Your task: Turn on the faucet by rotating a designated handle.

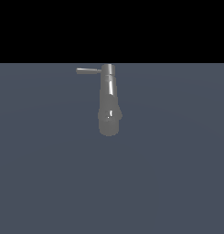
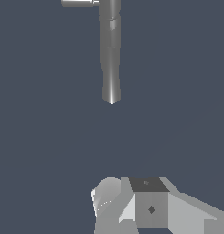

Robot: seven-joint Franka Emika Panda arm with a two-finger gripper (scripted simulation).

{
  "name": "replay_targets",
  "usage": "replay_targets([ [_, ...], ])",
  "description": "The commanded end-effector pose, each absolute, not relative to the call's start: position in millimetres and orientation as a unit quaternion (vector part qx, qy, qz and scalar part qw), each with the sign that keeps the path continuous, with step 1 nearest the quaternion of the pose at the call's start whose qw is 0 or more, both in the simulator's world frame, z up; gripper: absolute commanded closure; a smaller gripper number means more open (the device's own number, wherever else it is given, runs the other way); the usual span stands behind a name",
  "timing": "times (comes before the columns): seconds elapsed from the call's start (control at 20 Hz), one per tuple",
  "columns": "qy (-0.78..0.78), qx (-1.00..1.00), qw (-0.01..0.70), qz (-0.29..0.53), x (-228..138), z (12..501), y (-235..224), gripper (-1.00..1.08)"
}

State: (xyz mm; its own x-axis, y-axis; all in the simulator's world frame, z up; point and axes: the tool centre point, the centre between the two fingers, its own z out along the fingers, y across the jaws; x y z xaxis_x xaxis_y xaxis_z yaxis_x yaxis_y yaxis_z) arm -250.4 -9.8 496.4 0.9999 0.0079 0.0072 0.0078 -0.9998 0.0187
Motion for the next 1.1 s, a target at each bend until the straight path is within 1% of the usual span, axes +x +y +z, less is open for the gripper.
replay_targets([
  [0.0,0.004,1.0,0.009,0.004,-250.4,496.4,-9.8,1.08],
  [0.3,-0.006,1.0,0.003,0.003,-243.6,496.7,-8.7,1.08],
  [0.55,-0.031,0.999,-0.011,-0.001,-227.4,497.0,-6.2,1.08],
  [0.8,-0.071,0.997,-0.031,-0.007,-201.1,495.6,-2.3,1.08],
  [1.05,-0.129,0.99,-0.052,-0.019,-164.7,490.0,3.3,1.08],
])
